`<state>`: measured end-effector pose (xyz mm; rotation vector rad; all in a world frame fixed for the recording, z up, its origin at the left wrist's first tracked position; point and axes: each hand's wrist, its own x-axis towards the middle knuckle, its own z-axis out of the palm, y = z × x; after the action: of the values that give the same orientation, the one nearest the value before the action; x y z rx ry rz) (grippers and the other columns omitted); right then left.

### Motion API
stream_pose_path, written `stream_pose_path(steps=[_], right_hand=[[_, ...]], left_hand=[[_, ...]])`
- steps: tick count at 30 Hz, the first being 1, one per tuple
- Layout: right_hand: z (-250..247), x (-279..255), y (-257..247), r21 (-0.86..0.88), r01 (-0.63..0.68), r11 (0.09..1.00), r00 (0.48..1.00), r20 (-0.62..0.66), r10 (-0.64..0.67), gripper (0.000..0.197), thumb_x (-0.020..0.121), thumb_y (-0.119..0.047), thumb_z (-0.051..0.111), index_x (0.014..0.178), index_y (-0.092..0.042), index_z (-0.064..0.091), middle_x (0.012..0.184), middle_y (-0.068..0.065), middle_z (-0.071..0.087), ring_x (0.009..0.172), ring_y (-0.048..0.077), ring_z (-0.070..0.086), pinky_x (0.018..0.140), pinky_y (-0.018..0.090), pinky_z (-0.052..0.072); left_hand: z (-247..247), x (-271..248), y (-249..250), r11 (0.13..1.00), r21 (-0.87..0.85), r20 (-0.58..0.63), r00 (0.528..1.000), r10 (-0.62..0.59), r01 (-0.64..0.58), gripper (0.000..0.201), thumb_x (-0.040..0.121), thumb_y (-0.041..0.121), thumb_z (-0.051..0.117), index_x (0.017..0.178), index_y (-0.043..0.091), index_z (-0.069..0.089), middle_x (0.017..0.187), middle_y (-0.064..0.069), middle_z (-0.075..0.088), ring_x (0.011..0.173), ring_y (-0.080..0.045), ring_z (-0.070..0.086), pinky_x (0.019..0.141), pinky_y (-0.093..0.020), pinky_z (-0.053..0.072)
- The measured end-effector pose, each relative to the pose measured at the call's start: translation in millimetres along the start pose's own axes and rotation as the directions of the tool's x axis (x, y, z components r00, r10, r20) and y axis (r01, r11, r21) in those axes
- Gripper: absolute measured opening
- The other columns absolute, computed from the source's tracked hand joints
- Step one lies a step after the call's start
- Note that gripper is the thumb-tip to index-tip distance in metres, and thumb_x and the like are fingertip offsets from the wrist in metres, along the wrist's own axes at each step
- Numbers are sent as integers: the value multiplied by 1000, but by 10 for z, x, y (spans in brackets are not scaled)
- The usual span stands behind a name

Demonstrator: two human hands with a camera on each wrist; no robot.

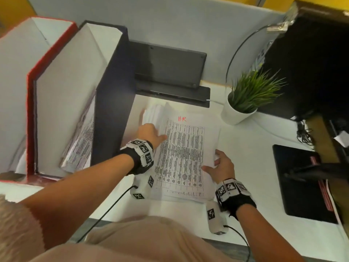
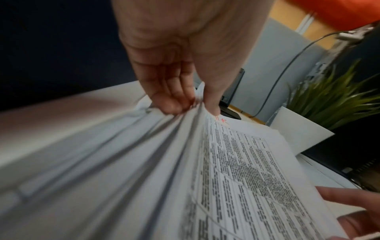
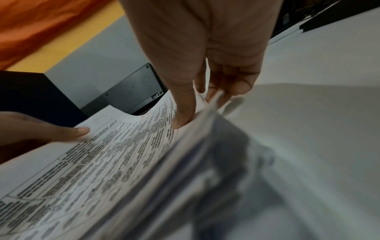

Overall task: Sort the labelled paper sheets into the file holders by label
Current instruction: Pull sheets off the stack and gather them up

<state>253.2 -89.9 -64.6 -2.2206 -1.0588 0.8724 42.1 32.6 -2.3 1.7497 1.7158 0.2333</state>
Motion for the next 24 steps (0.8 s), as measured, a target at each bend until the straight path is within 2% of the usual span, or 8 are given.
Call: stream_pose_path(steps=[3, 5, 10, 13, 17, 20, 22, 24], right_hand=[[-2, -37, -58, -95, 23, 995, 999, -36, -27, 89, 66, -16, 83, 141, -16, 35, 124, 15, 40, 114, 26, 43, 103, 35, 37], [12, -52, -101, -147, 92, 985, 994, -40, -99, 88, 68, -12, 81, 142, -18, 32, 127, 11, 35, 121, 25, 35, 106, 32, 30], [83, -26, -197, -143, 225, 964, 964, 175, -199, 70, 77, 10, 63, 136, -20, 41, 113, 1, 42, 105, 14, 42, 101, 24, 38], [79, 1, -212, -65, 185, 981, 971, 166, -173, 64, 77, 6, 65, 133, -15, 43, 105, -1, 43, 90, 11, 44, 78, 15, 42], [50, 15, -218, 108, 101, 989, 990, 83, -110, 72, 74, -11, 76, 135, -17, 37, 108, 3, 42, 79, 12, 49, 60, 5, 37], [4, 4, -249, 248, 31, 968, 999, 23, -38, 90, 71, -10, 79, 142, -21, 25, 116, 6, 37, 79, 22, 58, 72, 18, 47], [-39, 10, -262, 346, -37, 937, 999, 11, 36, 98, 70, -8, 80, 144, -26, 18, 120, 6, 36, 79, 23, 60, 74, 25, 49], [-74, 27, -255, 392, -63, 918, 997, -11, 73, 97, 69, -9, 81, 144, -28, 21, 119, 5, 40, 76, 13, 59, 63, 18, 46]], left_hand=[[9, 34, 4, 997, -82, -37, 999, 2, -5, 29, 80, 21, 72, 63, 9, 52, 66, -3, 53, 67, -19, 54, 68, -29, 49], [9, 36, -2, 997, -75, -41, 999, 25, -28, 32, 83, 17, 68, 59, 9, 49, 61, -3, 48, 66, -21, 52, 68, -30, 47], [-24, -37, 9, 974, 201, -10, 994, 105, -101, 33, 93, 23, 51, 64, 7, 54, 57, -2, 46, 59, -22, 52, 55, -27, 42], [-48, -106, -21, 939, 268, -120, 960, 253, -214, 29, 94, 20, 47, 69, 9, 57, 73, -5, 53, 69, -24, 55, 55, -26, 36], [-33, -145, -83, 924, -32, -220, 905, 365, -381, 20, 92, 7, 51, 104, 6, 68, 99, -8, 61, 79, -16, 56, 73, -22, 45], [-7, -155, -136, 931, -217, -195, 948, 252, -293, 19, 93, 9, 51, 105, 10, 65, 89, -3, 63, 66, -3, 52, 54, -3, 39], [14, -133, -186, 931, -296, -137, 974, 181, -214, 17, 93, 9, 50, 104, 10, 63, 91, -6, 64, 69, -9, 56, 58, -9, 43], [17, -119, -218, 926, -334, -86, 984, 155, -175, 14, 93, 7, 50, 103, 6, 61, 99, -12, 65, 83, -22, 61, 73, -27, 50]])
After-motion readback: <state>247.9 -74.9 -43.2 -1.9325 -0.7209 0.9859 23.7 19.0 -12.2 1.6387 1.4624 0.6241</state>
